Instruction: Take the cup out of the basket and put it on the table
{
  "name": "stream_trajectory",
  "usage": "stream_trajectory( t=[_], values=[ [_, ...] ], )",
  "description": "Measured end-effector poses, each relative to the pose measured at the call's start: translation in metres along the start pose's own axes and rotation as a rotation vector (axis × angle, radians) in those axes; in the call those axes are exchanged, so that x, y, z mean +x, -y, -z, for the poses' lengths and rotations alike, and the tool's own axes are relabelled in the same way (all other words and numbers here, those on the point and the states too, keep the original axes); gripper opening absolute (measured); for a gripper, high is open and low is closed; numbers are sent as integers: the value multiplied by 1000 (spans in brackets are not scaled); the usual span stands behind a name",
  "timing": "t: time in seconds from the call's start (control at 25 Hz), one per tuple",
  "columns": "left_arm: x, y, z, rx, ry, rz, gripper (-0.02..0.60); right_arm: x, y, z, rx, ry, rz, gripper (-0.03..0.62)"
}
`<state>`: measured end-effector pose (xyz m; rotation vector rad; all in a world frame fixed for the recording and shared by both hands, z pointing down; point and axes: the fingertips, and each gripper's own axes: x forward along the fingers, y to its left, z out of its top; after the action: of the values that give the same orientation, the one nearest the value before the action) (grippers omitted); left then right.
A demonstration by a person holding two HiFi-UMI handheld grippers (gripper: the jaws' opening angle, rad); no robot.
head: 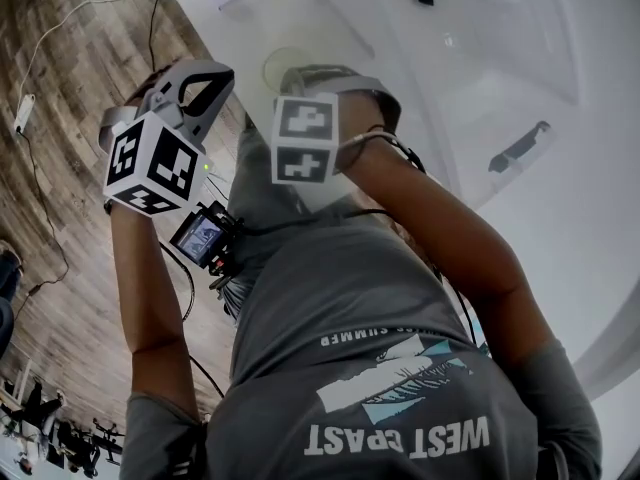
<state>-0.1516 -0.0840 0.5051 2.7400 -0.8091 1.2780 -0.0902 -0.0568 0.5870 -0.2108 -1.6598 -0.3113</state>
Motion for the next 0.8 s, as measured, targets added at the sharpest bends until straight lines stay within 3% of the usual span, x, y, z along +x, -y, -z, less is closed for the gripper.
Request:
stream_trajectory(
  t=[0.56,0.8],
  values=[
    [6,9,9,-19,-7,14,8,11,-4,6,-28,-29,-17,35],
    [4,11,9,-19,-8,18,8,7,-7,4,-17,-6,-20,85]
  ],
)
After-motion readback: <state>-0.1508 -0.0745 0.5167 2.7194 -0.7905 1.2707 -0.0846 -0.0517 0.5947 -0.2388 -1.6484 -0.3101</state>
